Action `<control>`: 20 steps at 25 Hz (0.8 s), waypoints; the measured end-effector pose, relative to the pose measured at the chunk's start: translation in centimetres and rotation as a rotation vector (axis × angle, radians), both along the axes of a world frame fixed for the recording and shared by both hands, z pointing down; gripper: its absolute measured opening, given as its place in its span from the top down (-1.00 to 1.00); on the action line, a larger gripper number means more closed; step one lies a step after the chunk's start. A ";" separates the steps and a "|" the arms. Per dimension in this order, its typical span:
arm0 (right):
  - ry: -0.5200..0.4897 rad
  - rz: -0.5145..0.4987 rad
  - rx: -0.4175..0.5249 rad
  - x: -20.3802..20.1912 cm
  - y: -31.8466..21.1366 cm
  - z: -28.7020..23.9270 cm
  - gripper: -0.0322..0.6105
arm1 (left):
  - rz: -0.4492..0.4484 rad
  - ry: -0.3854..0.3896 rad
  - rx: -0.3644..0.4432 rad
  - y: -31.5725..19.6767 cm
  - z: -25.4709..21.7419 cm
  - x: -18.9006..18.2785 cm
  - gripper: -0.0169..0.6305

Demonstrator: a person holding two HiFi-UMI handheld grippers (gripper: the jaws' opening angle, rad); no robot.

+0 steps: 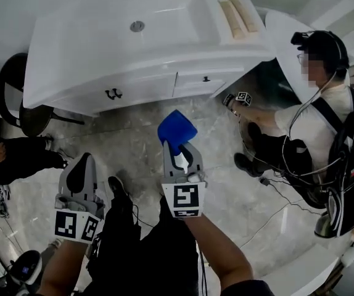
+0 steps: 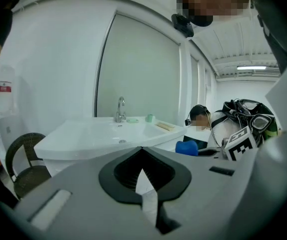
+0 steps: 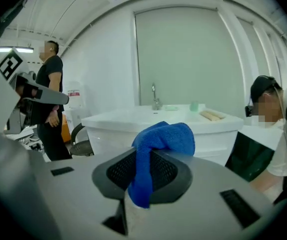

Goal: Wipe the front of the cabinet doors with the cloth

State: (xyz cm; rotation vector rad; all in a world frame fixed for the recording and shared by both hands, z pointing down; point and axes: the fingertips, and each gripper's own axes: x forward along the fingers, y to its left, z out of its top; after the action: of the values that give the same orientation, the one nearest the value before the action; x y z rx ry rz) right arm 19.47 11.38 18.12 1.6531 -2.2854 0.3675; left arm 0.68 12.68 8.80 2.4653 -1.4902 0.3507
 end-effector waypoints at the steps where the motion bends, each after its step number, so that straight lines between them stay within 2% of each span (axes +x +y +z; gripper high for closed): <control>1: 0.009 -0.022 -0.010 -1.6 -1.1 1.3 0.74 | 0.001 0.007 -0.006 -0.7 1.2 -0.8 0.95; 6: 0.046 -0.072 -0.067 -8.3 -5.9 6.5 0.74 | 0.039 0.035 -0.015 -4.0 6.5 -4.6 0.95; 12: 0.123 -0.127 -0.023 -14.5 -11.6 11.6 0.74 | 0.103 0.015 -0.002 -8.1 11.6 -7.0 0.95; 15: 0.162 -0.179 -0.004 -17.3 -14.2 16.2 0.74 | 0.088 -0.011 -0.026 -9.6 15.3 -7.1 0.95; 18: 0.216 -0.270 0.040 -20.1 -17.4 19.4 0.74 | 0.034 -0.018 -0.055 -11.3 18.3 -6.7 0.95; 20: 0.220 -0.325 0.016 -21.6 -18.5 22.1 0.74 | 0.014 -0.022 -0.079 -11.6 20.1 -6.2 0.95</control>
State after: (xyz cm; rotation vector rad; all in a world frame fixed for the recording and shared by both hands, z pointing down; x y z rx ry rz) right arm -2.15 -7.12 40.22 1.2276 -2.3357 0.0886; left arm -5.55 1.10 28.86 2.4186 -1.4401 0.4329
